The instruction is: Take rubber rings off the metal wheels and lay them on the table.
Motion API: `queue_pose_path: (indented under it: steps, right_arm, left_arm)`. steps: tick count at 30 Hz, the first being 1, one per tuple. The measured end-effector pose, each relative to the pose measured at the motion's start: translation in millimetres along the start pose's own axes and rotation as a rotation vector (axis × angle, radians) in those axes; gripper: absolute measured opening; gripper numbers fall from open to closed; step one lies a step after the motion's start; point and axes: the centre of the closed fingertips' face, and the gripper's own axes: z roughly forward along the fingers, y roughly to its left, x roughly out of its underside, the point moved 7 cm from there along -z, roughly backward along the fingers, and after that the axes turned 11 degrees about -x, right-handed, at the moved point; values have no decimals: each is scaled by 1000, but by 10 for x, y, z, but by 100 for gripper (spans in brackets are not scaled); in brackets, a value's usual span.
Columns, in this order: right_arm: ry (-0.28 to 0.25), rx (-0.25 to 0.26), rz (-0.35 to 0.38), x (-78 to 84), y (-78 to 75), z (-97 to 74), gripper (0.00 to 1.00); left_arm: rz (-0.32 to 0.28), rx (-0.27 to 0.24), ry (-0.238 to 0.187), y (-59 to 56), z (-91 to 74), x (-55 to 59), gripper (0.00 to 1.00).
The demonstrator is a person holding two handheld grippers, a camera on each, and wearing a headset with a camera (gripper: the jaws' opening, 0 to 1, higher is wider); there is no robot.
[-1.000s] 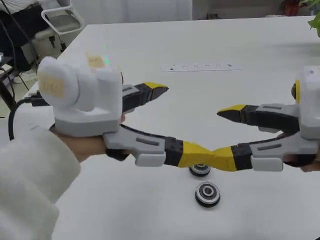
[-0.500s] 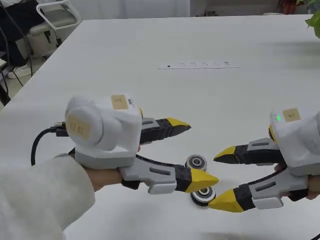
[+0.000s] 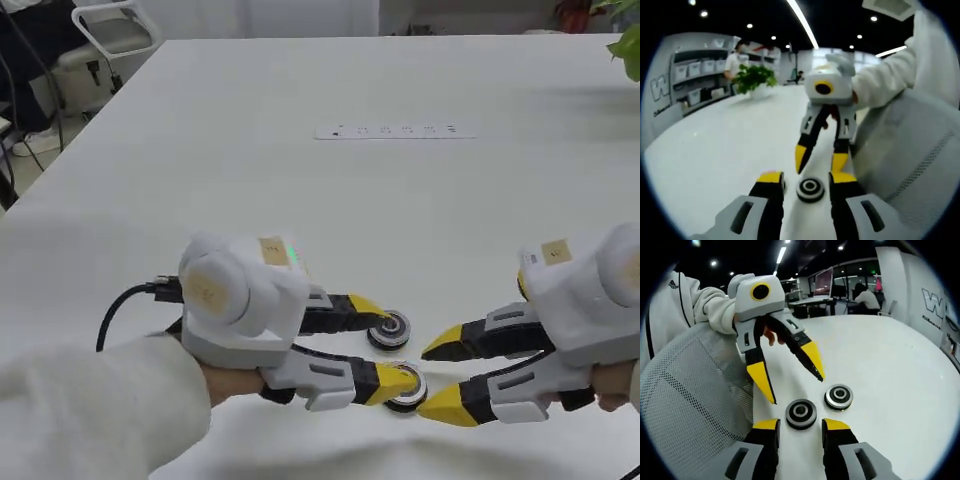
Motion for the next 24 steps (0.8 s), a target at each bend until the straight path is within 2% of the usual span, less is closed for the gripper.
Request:
queue_pose_path:
  steps: [6, 10, 14, 19, 24]
  right_arm:
    - [21, -4, -4, 9, 8, 38, 26]
    - [42, -1, -9, 36, 5, 53, 25]
    - [41, 2, -12, 35, -2, 47, 23]
    - [41, 4, -7, 38, -7, 49, 21]
    - [44, 14, 6, 45, -23, 39, 16]
  left_arm:
    - [45, -3, 43, -35, 69, 98, 32]
    - [59, -1, 66, -44, 109, 152, 25]
    - [74, -6, 88, -52, 126, 175, 20]
    - [79, 6, 94, -64, 125, 180, 15]
    - [72, 7, 89, -55, 128, 178, 14]
